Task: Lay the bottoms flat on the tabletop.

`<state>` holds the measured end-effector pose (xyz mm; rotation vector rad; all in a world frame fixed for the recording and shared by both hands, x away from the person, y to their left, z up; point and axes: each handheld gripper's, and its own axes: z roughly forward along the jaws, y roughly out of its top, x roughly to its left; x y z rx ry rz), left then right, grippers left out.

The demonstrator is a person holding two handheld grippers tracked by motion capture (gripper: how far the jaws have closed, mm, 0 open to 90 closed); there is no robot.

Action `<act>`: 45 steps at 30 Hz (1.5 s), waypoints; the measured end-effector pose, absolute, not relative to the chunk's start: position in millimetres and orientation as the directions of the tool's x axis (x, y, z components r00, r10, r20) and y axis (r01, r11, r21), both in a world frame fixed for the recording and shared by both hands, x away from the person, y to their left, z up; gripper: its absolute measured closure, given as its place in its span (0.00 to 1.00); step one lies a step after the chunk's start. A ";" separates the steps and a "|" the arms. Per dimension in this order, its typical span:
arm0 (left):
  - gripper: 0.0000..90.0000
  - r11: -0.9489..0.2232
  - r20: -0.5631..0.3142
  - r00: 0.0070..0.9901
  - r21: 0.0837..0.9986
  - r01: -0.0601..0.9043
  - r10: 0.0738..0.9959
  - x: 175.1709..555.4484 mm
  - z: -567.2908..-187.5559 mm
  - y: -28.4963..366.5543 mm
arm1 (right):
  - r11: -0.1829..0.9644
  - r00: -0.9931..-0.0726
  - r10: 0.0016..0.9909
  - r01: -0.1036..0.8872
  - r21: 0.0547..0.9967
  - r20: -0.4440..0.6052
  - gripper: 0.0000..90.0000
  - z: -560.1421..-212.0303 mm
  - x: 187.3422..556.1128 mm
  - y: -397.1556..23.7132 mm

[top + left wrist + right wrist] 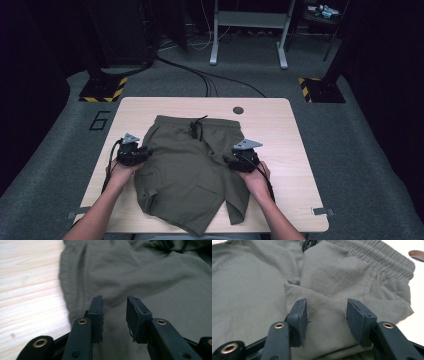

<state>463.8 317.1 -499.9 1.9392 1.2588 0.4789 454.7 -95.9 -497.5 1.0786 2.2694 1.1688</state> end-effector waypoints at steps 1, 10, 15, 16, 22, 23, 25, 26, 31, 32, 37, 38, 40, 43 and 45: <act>0.72 -0.231 -0.086 0.447 0.760 0.607 0.890 464.0 -501.7 315.3 | 0.371 -0.644 0.765 0.465 0.804 0.020 0.53 -499.7 456.7 -96.0; 0.68 -0.348 -0.024 0.512 0.706 0.616 0.859 464.4 -513.4 312.0 | 0.416 -0.648 0.761 0.486 0.769 -0.003 0.76 -519.6 462.6 -96.9; 0.68 -0.341 -0.013 0.498 0.713 0.613 0.867 465.4 -517.6 312.1 | 0.398 -0.621 0.784 0.490 0.776 -0.010 0.95 -521.9 468.3 -102.9; 0.68 -0.341 -0.009 0.496 0.714 0.612 0.868 465.7 -517.8 312.4 | 0.394 -0.613 0.790 0.499 0.772 -0.007 0.96 -521.8 470.4 -104.3; 0.71 -0.343 0.010 0.481 0.715 0.610 0.877 468.0 -518.2 315.5 | 0.419 -0.600 0.798 0.484 0.768 -0.057 0.99 -520.3 484.2 -107.0; 0.71 -0.345 0.015 0.479 0.712 0.611 0.878 468.4 -518.1 315.6 | 0.414 -0.593 0.803 0.486 0.770 -0.057 0.99 -519.8 487.3 -109.0; 0.71 -0.346 0.015 0.473 0.703 0.621 0.881 469.6 -517.2 315.8 | 0.391 -0.578 0.815 0.499 0.773 -0.039 0.99 -518.9 493.0 -112.1; 0.71 -0.339 0.018 0.466 0.711 0.616 0.885 471.1 -517.8 315.7 | 0.388 -0.570 0.821 0.500 0.774 -0.043 0.99 -518.1 496.1 -113.9; 0.72 -0.316 0.013 0.447 0.726 0.611 0.895 477.5 -519.6 319.1 | 0.372 -0.557 0.830 0.508 0.777 -0.033 0.99 -521.0 505.5 -116.0; 0.72 -0.290 0.008 0.424 0.741 0.606 0.906 479.3 -521.1 319.3 | 0.366 -0.553 0.832 0.511 0.778 -0.029 0.99 -521.5 507.6 -115.3; 0.73 -0.258 -0.003 0.395 0.752 0.606 0.919 486.9 -522.7 329.4 | 0.373 -0.551 0.834 0.517 0.770 -0.034 0.99 -520.1 520.1 -106.7; 0.73 -0.250 0.000 0.386 0.761 0.599 0.922 488.2 -523.9 330.7 | 0.375 -0.554 0.832 0.515 0.771 -0.035 0.99 -520.3 523.1 -104.7; 0.73 -0.241 -0.001 0.376 0.765 0.597 0.927 490.4 -524.6 334.3 | 0.358 -0.547 0.837 0.523 0.773 -0.018 0.99 -520.9 528.4 -101.2; 0.73 -0.240 -0.006 0.372 0.756 0.609 0.928 494.8 -522.9 334.9 | 0.320 -0.535 0.844 0.534 0.782 0.020 0.98 -522.8 537.5 -100.5; 0.72 -0.228 -0.021 0.373 0.759 0.609 0.928 494.4 -523.3 335.7 | 0.304 -0.531 0.846 0.545 0.782 0.041 0.92 -521.0 539.1 -100.3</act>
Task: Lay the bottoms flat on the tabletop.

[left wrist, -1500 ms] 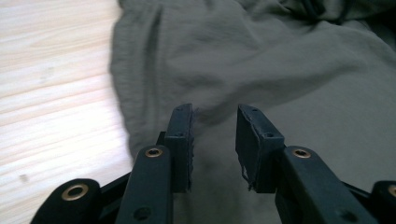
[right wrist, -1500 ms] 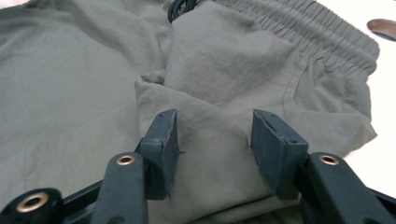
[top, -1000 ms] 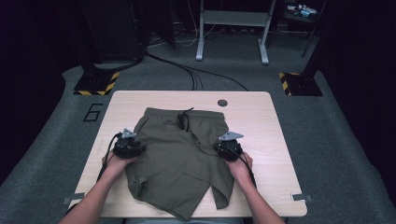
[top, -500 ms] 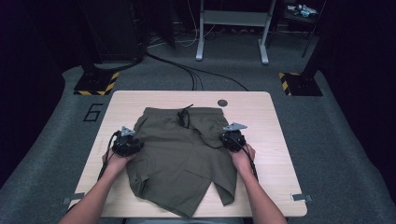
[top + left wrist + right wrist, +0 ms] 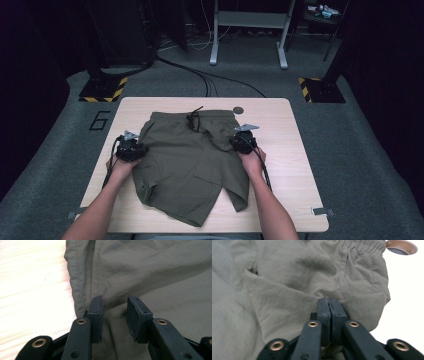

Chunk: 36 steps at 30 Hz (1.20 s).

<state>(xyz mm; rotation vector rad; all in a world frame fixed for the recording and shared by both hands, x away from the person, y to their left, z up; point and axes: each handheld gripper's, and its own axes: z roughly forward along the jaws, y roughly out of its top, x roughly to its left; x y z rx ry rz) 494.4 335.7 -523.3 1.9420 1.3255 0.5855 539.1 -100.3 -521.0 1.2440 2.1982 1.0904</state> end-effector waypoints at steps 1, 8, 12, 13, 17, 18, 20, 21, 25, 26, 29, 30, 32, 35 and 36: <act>0.71 -0.229 -0.034 0.383 0.751 0.619 0.923 494.0 -522.2 337.0 | 0.298 -0.531 0.846 0.544 0.784 0.047 0.89 -519.3 538.1 -100.2; 0.64 -0.195 -0.084 0.396 0.766 0.612 0.914 486.5 -512.4 334.7 | 0.316 -0.542 0.840 0.506 0.802 0.011 0.79 -499.7 514.4 -96.6; 0.56 -0.200 -0.086 0.407 0.767 0.610 0.909 479.0 -506.8 330.3 | 0.309 -0.557 0.830 0.491 0.815 0.021 0.76 -488.0 496.7 -93.1; 0.54 -0.199 -0.084 0.411 0.775 0.600 0.908 477.9 -506.0 329.9 | 0.307 -0.568 0.823 0.479 0.823 0.023 0.75 -485.8 491.8 -92.3; 0.49 -0.184 -0.116 0.421 0.774 0.606 0.900 473.1 -503.7 330.8 | 0.302 -0.605 0.795 0.468 0.831 0.052 0.73 -482.3 471.2 -84.0; 0.48 -0.181 -0.123 0.422 0.772 0.609 0.898 472.8 -503.8 331.1 | 0.304 -0.607 0.793 0.475 0.826 0.057 0.72 -482.5 466.3 -80.5; 0.47 -0.186 -0.124 0.424 0.765 0.617 0.897 472.0 -504.3 331.7 | 0.318 -0.629 0.776 0.466 0.826 0.056 0.71 -484.1 459.9 -75.6; 0.47 -0.193 -0.115 0.425 0.764 0.616 0.898 471.8 -504.5 332.1 | 0.316 -0.632 0.772 0.467 0.826 0.062 0.70 -485.2 456.6 -72.8; 0.46 -0.207 -0.097 0.422 0.761 0.615 0.901 471.4 -506.1 333.6 | 0.329 -0.659 0.748 0.468 0.820 0.076 0.67 -490.8 447.4 -60.9; 0.46 -0.210 -0.087 0.419 0.762 0.613 0.904 471.4 -506.9 333.3 | 0.334 -0.662 0.746 0.469 0.818 0.075 0.66 -491.8 445.7 -58.2; 0.46 -0.217 -0.084 0.422 0.757 0.617 0.903 471.3 -507.2 334.0 | 0.345 -0.677 0.732 0.468 0.814 0.079 0.65 -494.6 442.7 -50.0; 0.45 -0.219 -0.082 0.423 0.757 0.615 0.902 471.5 -507.2 334.3 | 0.350 -0.684 0.725 0.463 0.814 0.077 0.65 -495.4 442.2 -47.4; 0.45 -0.221 -0.080 0.424 0.758 0.614 0.902 471.5 -507.3 334.4 | 0.357 -0.692 0.717 0.460 0.813 0.076 0.65 -496.6 440.3 -41.8; 0.45 -0.234 -0.071 0.431 0.754 0.614 0.900 471.4 -507.5 334.1 | 0.360 -0.703 0.706 0.463 0.810 0.088 0.65 -498.7 436.6 -32.2; 0.45 -0.231 -0.071 0.426 0.755 0.614 0.902 471.0 -508.2 332.9 | 0.364 -0.704 0.705 0.463 0.808 0.085 0.65 -499.5 435.6 -29.1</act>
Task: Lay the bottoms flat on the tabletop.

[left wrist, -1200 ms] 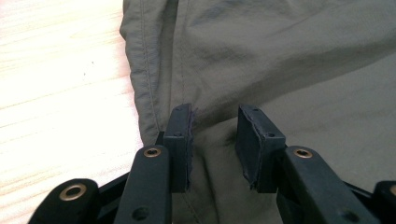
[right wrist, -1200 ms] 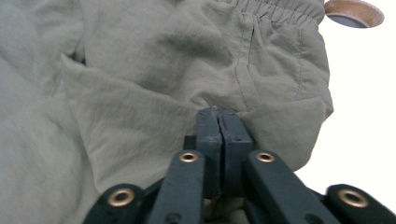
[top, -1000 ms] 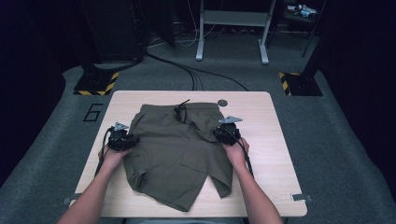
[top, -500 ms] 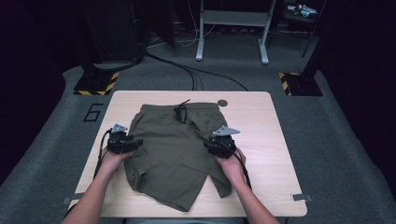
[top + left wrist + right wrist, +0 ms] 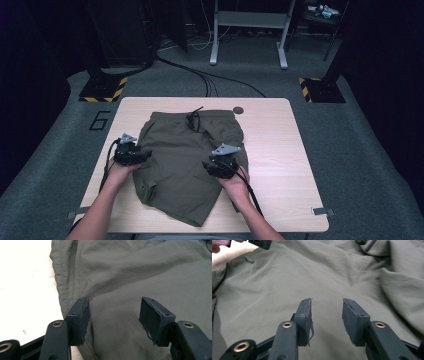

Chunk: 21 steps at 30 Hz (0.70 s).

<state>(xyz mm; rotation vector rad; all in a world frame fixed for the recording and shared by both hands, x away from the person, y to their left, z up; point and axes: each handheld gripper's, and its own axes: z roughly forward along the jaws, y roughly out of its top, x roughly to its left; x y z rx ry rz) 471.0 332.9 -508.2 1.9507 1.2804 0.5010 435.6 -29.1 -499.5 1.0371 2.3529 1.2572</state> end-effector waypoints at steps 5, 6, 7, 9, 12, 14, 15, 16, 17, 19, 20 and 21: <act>0.45 -0.271 -0.043 0.447 0.743 0.612 0.893 471.2 -508.1 333.4 | 0.384 -0.712 0.697 0.465 0.798 0.080 0.63 -505.6 432.6 -14.6; 0.45 -0.272 -0.039 0.447 0.745 0.609 0.894 471.4 -508.7 333.4 | 0.393 -0.717 0.693 0.463 0.795 0.076 0.62 -506.9 431.5 -11.4; 0.45 -0.262 -0.047 0.442 0.749 0.609 0.896 471.6 -509.4 332.7 | 0.395 -0.721 0.689 0.460 0.795 0.074 0.60 -508.4 431.0 -8.5; 0.45 -0.266 -0.047 0.444 0.743 0.614 0.895 471.6 -509.5 332.9 | 0.396 -0.723 0.686 0.467 0.791 0.083 0.58 -511.8 429.4 -3.2; 0.45 -0.273 -0.039 0.446 0.741 0.613 0.894 471.7 -510.7 332.4 | 0.407 -0.727 0.682 0.472 0.782 0.085 0.55 -517.9 428.6 2.8; 0.45 -0.274 -0.045 0.448 0.736 0.619 0.893 471.9 -510.5 332.7 | 0.414 -0.728 0.681 0.471 0.779 0.078 0.54 -522.0 427.9 6.0; 0.45 -0.274 -0.045 0.448 0.736 0.619 0.893 471.9 -510.9 332.5 | 0.426 -0.730 0.680 0.463 0.777 0.062 0.53 -524.0 428.2 7.1; 0.45 -0.278 -0.042 0.449 0.733 0.621 0.893 471.9 -511.0 332.4 | 0.436 -0.732 0.679 0.461 0.773 0.053 0.53 -526.0 428.2 8.0; 0.45 -0.279 -0.044 0.450 0.729 0.625 0.892 471.6 -511.1 332.2 | 0.439 -0.731 0.681 0.456 0.774 0.045 0.54 -527.2 427.6 8.9; 0.45 -0.286 -0.036 0.455 0.734 0.616 0.890 472.4 -512.5 331.7 | 0.451 -0.731 0.682 0.444 0.775 0.022 0.56 -527.4 427.1 9.5; 0.45 -0.303 -0.028 0.463 0.722 0.623 0.886 472.1 -512.2 331.8 | 0.453 -0.729 0.685 0.444 0.773 0.017 0.60 -527.4 426.6 9.6; 0.45 -0.311 -0.019 0.468 0.724 0.616 0.883 472.5 -513.2 331.3 | 0.454 -0.725 0.689 0.443 0.773 0.011 0.62 -527.3 425.7 9.4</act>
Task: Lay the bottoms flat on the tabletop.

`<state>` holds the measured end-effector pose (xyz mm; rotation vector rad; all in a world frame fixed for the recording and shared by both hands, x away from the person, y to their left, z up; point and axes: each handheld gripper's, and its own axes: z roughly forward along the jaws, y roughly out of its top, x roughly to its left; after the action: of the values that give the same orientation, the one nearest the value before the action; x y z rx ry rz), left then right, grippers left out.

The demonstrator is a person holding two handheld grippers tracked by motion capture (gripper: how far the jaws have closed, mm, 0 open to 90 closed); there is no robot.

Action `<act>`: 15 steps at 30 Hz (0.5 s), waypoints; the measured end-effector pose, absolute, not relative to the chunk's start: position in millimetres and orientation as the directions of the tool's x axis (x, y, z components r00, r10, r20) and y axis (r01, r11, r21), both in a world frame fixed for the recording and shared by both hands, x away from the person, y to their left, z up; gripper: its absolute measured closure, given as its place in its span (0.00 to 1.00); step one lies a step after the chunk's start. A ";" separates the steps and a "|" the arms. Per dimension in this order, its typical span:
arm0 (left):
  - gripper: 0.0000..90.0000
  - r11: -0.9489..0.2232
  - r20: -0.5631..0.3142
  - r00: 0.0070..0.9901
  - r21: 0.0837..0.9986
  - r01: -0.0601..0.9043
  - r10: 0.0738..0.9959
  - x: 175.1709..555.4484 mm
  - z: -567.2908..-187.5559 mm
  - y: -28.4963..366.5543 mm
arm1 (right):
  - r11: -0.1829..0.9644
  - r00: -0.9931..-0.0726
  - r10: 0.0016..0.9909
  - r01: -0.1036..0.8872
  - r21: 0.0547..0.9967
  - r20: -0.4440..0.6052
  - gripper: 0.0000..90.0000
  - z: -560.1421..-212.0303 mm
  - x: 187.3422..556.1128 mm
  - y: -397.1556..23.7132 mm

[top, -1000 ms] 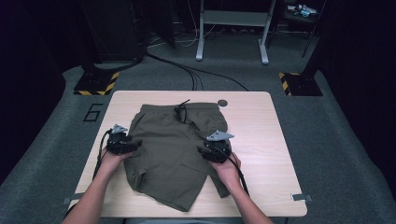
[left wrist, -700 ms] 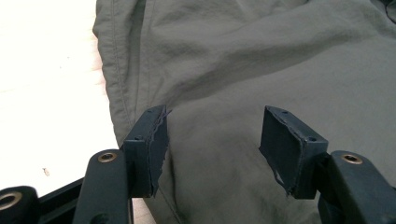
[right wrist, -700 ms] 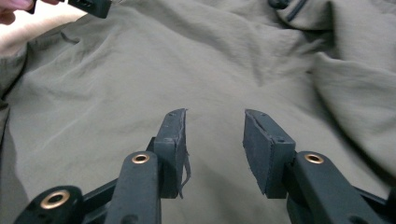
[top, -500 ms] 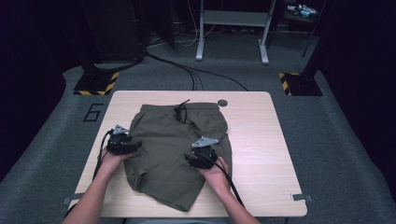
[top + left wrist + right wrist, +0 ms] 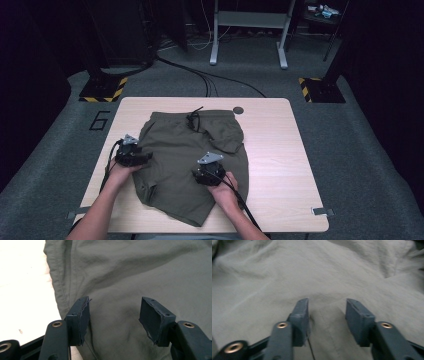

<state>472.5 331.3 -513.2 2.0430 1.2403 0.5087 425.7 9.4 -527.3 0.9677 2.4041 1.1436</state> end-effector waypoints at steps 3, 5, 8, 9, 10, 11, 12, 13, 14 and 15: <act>0.45 -0.318 -0.017 0.470 0.716 0.622 0.883 472.3 -514.7 329.6 | 0.453 -0.720 0.694 0.440 0.775 0.004 0.74 -527.0 426.4 6.1; 0.45 -0.332 -0.010 0.478 0.707 0.624 0.878 472.9 -515.9 329.6 | 0.443 -0.713 0.701 0.450 0.775 0.013 0.82 -527.1 426.6 3.7; 0.45 -0.344 -0.001 0.484 0.701 0.624 0.875 473.2 -518.2 328.4 | 0.428 -0.705 0.709 0.463 0.776 0.030 0.92 -526.9 428.5 -0.1; 0.45 -0.359 0.007 0.492 0.694 0.624 0.871 473.5 -517.6 329.4 | 0.429 -0.702 0.711 0.469 0.772 0.032 0.93 -526.2 429.0 -1.5; 0.45 -0.358 0.007 0.491 0.693 0.626 0.871 473.5 -517.4 329.5 | 0.431 -0.697 0.716 0.474 0.767 0.028 0.94 -525.1 429.3 -2.7; 0.45 -0.359 0.009 0.491 0.693 0.625 0.871 473.5 -517.5 329.4 | 0.431 -0.692 0.721 0.477 0.766 0.025 0.94 -523.3 429.1 -4.3; 0.45 -0.358 0.008 0.490 0.694 0.625 0.872 473.6 -517.6 329.4 | 0.425 -0.691 0.722 0.473 0.772 0.026 0.94 -521.2 429.0 -7.2; 0.45 -0.359 0.007 0.490 0.690 0.629 0.872 473.6 -517.2 329.6 | 0.411 -0.684 0.728 0.476 0.778 0.034 0.94 -518.3 428.3 -10.0; 0.45 -0.351 0.004 0.484 0.694 0.629 0.875 473.8 -517.6 329.4 | 0.397 -0.679 0.734 0.474 0.786 0.039 0.94 -515.1 427.9 -13.3; 0.45 -0.331 -0.006 0.471 0.703 0.629 0.882 473.9 -518.4 328.6 | 0.391 -0.676 0.736 0.468 0.793 0.036 0.94 -512.0 428.2 -17.0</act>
<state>473.9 328.6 -518.4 2.0755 1.2477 0.5055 428.2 -17.0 -512.0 1.0496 2.3323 1.1732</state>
